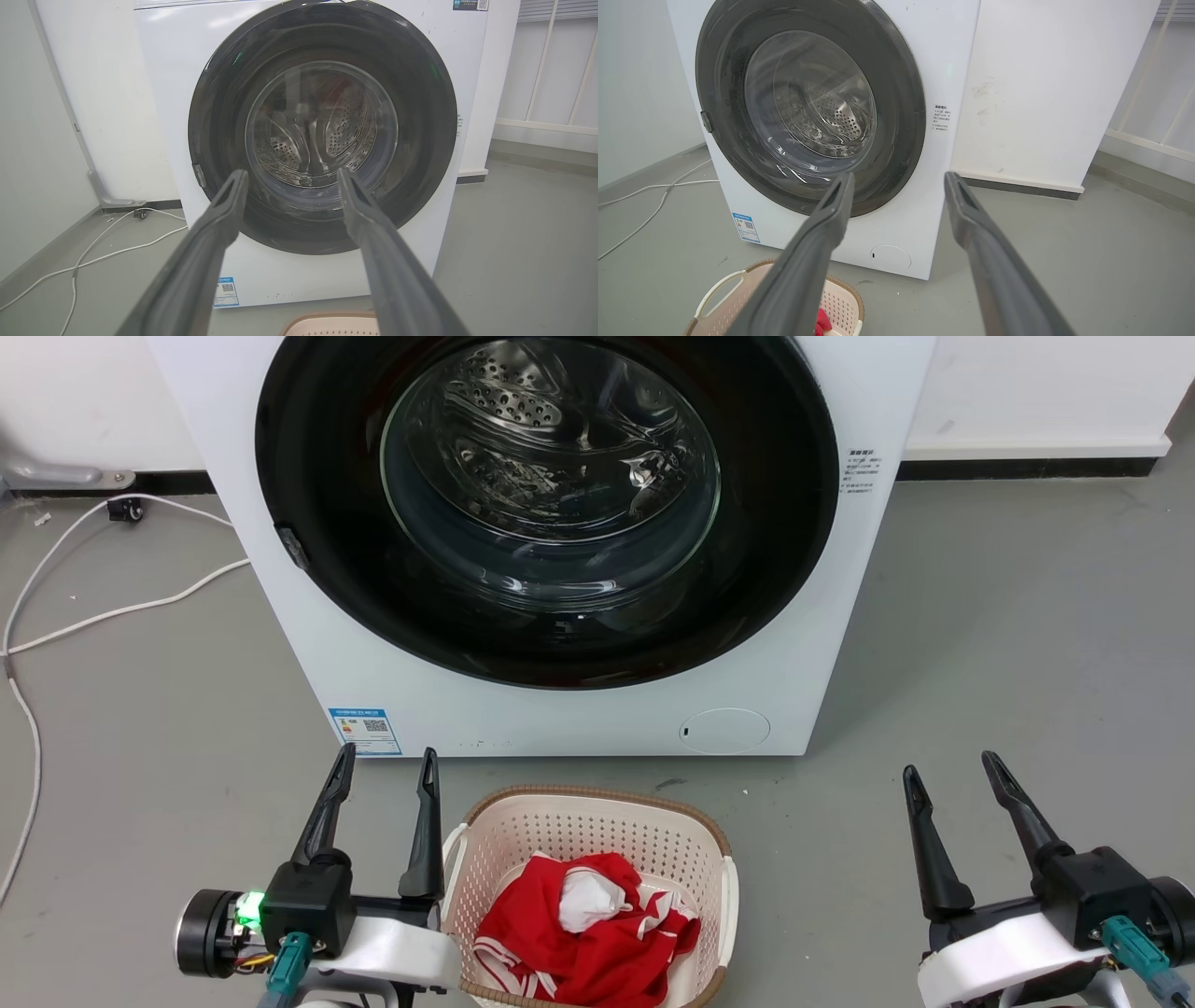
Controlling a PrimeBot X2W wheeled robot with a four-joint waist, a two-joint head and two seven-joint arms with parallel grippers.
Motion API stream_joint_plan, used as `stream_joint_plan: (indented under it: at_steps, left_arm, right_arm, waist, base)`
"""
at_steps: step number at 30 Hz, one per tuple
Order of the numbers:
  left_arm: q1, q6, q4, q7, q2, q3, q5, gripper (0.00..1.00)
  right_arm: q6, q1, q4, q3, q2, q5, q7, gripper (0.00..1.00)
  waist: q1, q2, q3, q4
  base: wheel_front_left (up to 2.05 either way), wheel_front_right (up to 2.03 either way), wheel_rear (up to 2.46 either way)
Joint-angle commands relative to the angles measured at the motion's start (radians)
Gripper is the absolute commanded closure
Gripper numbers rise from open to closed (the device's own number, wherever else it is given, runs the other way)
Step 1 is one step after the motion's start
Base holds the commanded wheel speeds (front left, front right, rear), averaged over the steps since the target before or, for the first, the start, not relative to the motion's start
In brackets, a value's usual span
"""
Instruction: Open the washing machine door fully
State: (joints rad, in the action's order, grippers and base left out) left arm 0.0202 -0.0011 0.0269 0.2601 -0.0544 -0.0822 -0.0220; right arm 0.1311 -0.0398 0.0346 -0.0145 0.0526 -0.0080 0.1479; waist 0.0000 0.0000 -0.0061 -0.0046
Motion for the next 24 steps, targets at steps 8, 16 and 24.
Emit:
stream_joint_plan:
  at_steps: [8,16,24]
  left_arm:
    - [-0.008,0.005,0.005,0.008,-0.001,0.004,-0.008,0.0]
    - [-0.006,0.008,0.008,0.008,0.0,0.007,-0.01,0.0]
    - [-0.005,0.01,0.005,0.007,0.001,0.011,-0.011,0.0]
  right_arm:
    - [-0.001,0.004,-0.009,0.002,-0.004,0.018,-0.005,0.0]
    - [-0.001,0.008,-0.025,0.002,-0.004,0.162,0.017,1.0]
    - [0.0,0.072,-0.07,0.015,-0.003,0.827,0.065,1.0]
  waist:
    - [0.0,0.0,-0.001,0.0]
    - [0.0,0.0,0.002,0.0]
    - [0.0,0.0,0.01,-0.004]
  base:
    - [0.0,0.0,0.0]
    - [0.0,0.0,0.0]
    - [0.0,0.0,0.0]
